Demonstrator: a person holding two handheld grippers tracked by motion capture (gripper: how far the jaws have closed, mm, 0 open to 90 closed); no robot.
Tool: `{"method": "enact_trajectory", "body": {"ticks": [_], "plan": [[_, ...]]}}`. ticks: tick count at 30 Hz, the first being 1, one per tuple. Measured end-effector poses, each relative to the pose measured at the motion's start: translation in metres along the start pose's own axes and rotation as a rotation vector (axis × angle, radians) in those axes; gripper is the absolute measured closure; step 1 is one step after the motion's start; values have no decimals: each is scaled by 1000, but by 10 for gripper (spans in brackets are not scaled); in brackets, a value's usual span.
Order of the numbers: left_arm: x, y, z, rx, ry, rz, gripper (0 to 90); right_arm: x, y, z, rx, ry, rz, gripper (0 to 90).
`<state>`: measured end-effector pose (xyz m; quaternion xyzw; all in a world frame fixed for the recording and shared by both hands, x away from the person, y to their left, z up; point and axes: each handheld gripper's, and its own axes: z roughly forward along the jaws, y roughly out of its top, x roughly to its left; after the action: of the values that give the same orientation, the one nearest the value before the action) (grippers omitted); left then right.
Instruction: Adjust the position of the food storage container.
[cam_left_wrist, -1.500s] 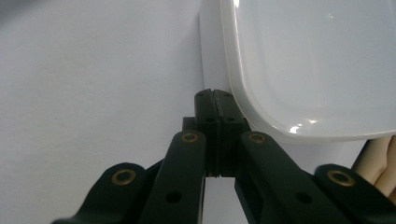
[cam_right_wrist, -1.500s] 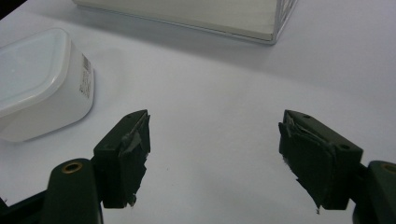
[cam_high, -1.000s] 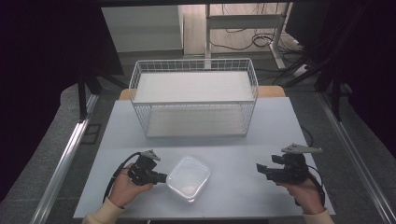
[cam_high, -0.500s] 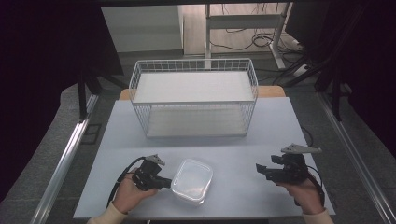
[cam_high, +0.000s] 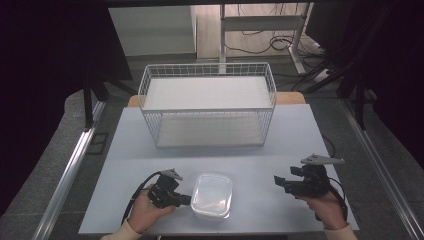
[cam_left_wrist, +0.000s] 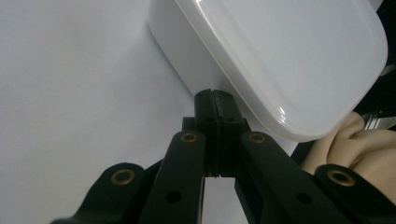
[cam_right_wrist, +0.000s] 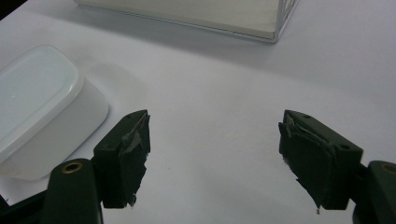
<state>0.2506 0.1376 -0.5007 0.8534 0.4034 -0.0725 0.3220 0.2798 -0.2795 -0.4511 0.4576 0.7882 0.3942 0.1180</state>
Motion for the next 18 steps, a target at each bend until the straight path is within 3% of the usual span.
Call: {"method": "enact_trajectory", "body": {"ticks": [18], "plan": [[-10, 6, 9, -20, -35, 13, 900, 0, 0, 0, -4, -1, 2, 246]]}}
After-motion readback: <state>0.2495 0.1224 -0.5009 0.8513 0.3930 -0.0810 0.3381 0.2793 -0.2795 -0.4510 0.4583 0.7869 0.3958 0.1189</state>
